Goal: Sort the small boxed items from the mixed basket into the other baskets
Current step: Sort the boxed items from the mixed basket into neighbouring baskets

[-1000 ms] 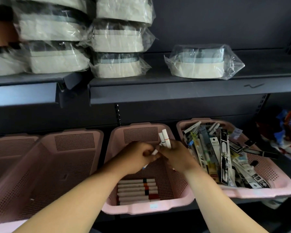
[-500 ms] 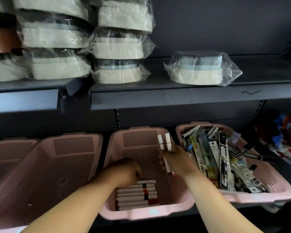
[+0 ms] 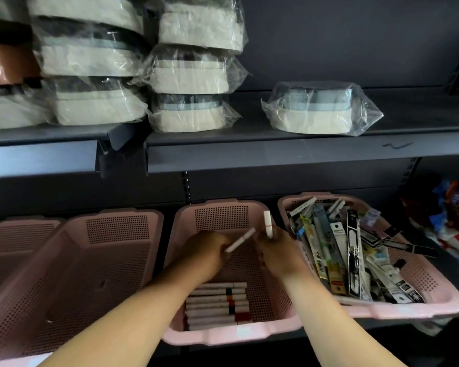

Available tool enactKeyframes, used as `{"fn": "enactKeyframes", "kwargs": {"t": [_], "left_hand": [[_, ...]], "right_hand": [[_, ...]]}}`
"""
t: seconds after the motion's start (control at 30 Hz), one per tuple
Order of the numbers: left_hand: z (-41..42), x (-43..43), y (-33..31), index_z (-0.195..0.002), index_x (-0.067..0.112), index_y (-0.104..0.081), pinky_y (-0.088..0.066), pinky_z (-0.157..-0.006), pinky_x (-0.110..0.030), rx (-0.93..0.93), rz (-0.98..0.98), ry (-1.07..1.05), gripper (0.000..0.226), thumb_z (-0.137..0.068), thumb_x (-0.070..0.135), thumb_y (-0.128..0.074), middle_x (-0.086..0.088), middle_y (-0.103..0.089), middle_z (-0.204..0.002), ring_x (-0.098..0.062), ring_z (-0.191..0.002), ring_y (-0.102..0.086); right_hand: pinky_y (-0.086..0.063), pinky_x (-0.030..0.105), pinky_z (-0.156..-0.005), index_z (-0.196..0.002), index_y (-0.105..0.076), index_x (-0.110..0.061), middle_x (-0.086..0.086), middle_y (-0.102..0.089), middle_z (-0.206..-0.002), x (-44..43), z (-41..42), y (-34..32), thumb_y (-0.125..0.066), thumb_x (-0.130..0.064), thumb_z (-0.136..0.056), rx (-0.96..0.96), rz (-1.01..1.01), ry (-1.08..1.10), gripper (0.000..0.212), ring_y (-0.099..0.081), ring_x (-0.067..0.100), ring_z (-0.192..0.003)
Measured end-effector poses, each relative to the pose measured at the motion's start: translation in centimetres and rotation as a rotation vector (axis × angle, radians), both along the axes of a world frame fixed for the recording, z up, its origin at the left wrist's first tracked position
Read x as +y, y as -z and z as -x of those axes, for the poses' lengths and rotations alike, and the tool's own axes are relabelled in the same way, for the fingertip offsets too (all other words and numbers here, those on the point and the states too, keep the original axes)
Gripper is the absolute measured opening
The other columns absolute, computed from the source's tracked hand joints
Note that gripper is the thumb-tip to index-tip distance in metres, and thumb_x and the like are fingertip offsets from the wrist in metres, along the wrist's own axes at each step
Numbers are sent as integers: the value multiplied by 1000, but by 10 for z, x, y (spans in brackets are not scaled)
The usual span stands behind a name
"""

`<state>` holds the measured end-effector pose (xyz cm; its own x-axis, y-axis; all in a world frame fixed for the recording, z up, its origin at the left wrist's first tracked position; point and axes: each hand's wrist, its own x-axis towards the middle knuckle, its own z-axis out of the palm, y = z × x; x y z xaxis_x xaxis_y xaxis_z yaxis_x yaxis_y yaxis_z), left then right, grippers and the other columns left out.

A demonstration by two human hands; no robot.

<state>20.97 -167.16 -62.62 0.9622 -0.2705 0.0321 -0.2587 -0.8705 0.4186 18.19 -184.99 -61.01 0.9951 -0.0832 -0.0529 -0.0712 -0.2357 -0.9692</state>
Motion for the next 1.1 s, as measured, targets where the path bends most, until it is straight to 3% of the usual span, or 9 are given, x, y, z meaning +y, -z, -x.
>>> {"fn": "enactKeyframes", "kwargs": {"t": [0.17,0.27,0.43,0.57,0.67,0.73,0.83,0.9,1.1], "left_hand": [[-1,9,14,-124,39,-72,-44,-109,-37,266,-332,37,37,-103,13,-55,7,-65,-130,-17,-119,-60],[1,10,18,-128,41,-70,-45,-107,-31,256,-363,70,45,-101,10,-52,7,-61,-141,-20,-126,-58],[1,6,15,-119,32,-75,-44,-88,-23,229,-281,81,29,-102,20,-56,10,-68,-125,-15,-111,-64],[-2,-13,5,-90,28,-75,-53,-85,-28,143,177,150,13,-98,21,-67,11,-74,-92,-4,-89,-67],[1,-24,-3,-69,36,-66,-46,-65,-24,41,324,132,30,-96,24,-73,17,-63,-66,4,-65,-57],[1,-25,0,-65,40,-58,-37,-58,-20,-72,276,120,37,-97,28,-71,19,-58,-61,4,-60,-54],[2,-19,-1,-99,43,-69,-49,-76,-20,-102,190,117,12,-101,33,-65,23,-69,-92,0,-87,-63],[-2,-13,2,-129,45,-67,-48,-98,-24,1,91,93,30,-102,34,-62,24,-66,-119,-2,-108,-59],[-7,-4,26,-120,40,-73,-48,-101,-31,264,-279,92,33,-102,20,-53,9,-68,-127,-14,-112,-62]], "right_hand": [[-45,23,-62,-101,-65,-23,-4,-66,-80,-2,2,-2,-53,-23,-99,22,137,-21,13,-61,11,-72],[-49,24,-58,-101,-66,-19,2,-66,-82,-1,2,0,-48,-23,-102,84,98,-38,19,-62,15,-69],[-52,16,-63,-103,-74,-14,4,-73,-94,0,3,0,-58,-18,-99,69,-88,-3,17,-67,15,-83],[-41,5,-56,-100,-75,-3,5,-72,-90,2,0,-2,-61,-11,-97,-63,31,-5,16,-65,1,-73],[-42,8,-50,-98,-69,9,11,-67,-83,2,-3,0,-61,-1,-96,-84,-53,-12,13,-60,-7,-55],[-45,15,-52,-89,-69,-1,6,-68,-75,1,-5,1,-63,-4,-94,-99,-58,-5,9,-62,4,-59],[-43,22,-54,-80,-65,-14,-1,-64,-64,-4,-7,5,-66,-10,-90,-101,-9,64,12,-59,9,-57],[-44,27,-59,-81,-65,-20,2,-65,-70,-8,-7,7,-66,-11,-90,-82,-54,108,13,-60,17,-63],[-41,29,-57,-79,-64,-10,-1,-59,-59,-20,-2,3,-57,-4,-90,-94,-7,128,14,-55,20,-60]]}}
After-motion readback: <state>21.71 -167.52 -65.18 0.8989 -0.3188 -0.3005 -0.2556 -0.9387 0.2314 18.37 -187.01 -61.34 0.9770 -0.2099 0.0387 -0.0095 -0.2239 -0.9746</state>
